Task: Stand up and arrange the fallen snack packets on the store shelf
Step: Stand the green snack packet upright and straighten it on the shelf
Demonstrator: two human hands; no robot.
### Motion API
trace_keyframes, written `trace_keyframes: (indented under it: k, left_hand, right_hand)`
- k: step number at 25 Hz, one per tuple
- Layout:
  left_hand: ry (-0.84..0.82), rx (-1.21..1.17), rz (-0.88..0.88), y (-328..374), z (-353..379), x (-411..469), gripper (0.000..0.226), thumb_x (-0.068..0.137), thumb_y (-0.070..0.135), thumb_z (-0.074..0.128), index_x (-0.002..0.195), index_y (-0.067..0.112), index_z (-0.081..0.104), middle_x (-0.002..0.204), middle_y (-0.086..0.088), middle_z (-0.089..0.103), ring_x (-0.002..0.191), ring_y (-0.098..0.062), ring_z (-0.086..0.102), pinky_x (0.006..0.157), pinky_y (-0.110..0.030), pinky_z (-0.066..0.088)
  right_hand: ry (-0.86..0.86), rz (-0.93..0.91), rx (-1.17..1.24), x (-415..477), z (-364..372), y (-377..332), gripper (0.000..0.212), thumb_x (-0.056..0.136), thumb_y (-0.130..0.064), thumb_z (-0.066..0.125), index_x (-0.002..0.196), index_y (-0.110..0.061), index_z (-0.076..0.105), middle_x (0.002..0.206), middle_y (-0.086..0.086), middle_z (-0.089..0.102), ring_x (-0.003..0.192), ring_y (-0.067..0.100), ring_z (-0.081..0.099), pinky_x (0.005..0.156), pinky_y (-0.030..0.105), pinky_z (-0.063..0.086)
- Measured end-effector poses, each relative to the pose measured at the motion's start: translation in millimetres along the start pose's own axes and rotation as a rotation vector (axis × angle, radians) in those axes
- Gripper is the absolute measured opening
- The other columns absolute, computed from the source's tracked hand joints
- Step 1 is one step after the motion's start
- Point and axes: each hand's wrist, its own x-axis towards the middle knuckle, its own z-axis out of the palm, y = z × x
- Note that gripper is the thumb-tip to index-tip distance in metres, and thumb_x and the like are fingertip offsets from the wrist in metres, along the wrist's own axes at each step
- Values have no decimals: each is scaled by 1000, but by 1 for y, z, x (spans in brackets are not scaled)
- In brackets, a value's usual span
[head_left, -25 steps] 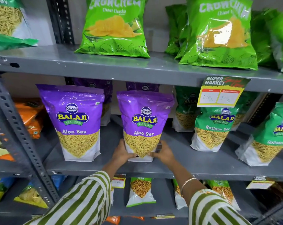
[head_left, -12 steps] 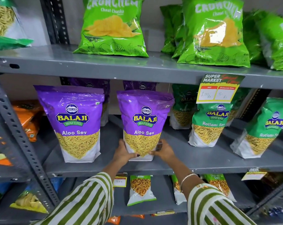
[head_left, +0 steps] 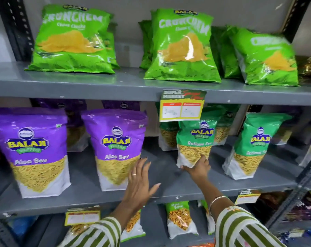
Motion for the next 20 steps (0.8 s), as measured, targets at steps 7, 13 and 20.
trace_keyframes:
  k: [7, 13, 20]
  left_hand:
    - [-256, -640, -567, 102, 72, 96, 87, 72, 11, 76, 141, -1, 25, 151, -14, 31, 139, -23, 30, 87, -7, 24]
    - [-281, -669, -707, 109, 83, 121, 67, 67, 8, 79, 126, 5, 47, 132, -13, 57, 120, -26, 54, 96, -32, 44]
    - [-152, -592, -826, 102, 85, 100, 58, 67, 6, 78, 119, 3, 53, 123, -16, 64, 111, -28, 61, 90, -35, 48]
  right_hand:
    - [-245, -24, 232, 116, -39, 79, 103, 53, -23, 88, 135, 2, 30, 136, 21, 47, 128, 34, 43, 106, 50, 38]
    - [-440, -68, 402, 116, -48, 58, 71, 66, 8, 76, 129, 3, 44, 124, 15, 56, 110, 18, 50, 103, 40, 41]
    - [-469, -55, 407, 97, -29, 66, 63, 65, 0, 79, 121, 2, 50, 117, 17, 62, 101, 20, 55, 89, 34, 47]
